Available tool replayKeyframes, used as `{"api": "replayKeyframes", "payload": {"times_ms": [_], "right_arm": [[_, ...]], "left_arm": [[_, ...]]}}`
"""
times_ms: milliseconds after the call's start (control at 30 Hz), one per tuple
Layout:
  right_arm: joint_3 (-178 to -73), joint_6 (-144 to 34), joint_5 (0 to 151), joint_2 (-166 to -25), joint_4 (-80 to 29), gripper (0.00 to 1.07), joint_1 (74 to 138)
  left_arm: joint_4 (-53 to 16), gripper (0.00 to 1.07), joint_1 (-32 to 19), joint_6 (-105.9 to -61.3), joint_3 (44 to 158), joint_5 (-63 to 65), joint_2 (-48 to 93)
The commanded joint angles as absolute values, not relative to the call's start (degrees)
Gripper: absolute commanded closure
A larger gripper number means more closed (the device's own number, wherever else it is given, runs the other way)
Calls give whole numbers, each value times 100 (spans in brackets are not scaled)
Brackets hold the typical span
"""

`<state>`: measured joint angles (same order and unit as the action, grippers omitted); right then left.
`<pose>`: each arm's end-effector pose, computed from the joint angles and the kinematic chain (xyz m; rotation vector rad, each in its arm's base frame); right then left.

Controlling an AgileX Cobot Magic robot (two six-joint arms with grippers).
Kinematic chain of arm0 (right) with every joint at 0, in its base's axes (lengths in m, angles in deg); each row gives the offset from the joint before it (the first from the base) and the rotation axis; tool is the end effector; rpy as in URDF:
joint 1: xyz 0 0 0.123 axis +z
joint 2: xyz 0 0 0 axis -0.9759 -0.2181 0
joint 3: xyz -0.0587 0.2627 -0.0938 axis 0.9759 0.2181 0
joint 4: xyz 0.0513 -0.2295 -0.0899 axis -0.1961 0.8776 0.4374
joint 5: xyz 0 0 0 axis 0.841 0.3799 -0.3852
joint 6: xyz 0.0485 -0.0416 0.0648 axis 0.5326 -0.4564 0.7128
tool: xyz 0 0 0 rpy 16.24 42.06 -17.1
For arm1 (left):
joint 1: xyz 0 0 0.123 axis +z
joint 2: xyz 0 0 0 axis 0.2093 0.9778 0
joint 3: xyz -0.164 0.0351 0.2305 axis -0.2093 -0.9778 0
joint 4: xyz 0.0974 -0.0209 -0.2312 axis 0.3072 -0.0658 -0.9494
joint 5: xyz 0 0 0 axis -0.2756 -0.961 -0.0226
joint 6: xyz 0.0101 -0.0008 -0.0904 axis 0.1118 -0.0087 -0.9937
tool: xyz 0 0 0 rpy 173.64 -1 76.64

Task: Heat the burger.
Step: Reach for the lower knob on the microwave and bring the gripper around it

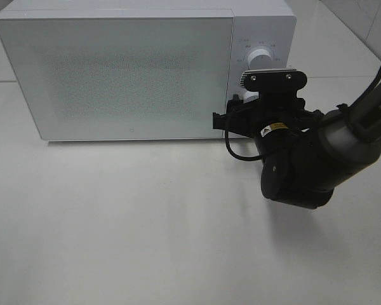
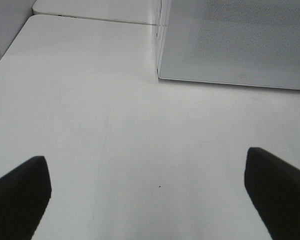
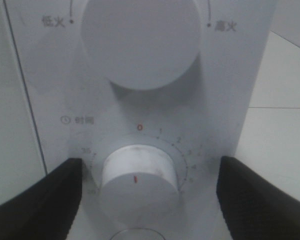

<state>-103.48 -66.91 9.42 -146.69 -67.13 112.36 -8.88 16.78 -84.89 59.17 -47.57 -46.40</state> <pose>0.3227 0.1564 0.1153 0.0166 1.6510 -0.0852 -0.0042 -0.0070 0.2793 -0.0365 2.0154 -0.0195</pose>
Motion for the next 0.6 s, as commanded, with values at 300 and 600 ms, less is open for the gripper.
{"api": "replayKeyframes", "payload": {"times_ms": [300, 600], "right_arm": [[-10411, -6645, 735, -14657, -6593, 44, 11213], [-10411, -6657, 735, -14657, -6593, 103, 11213]], "left_arm": [[-911, 9, 1689, -8512, 5888, -4752, -4789], [-911, 9, 1689, -8512, 5888, -4752, -4789]]}}
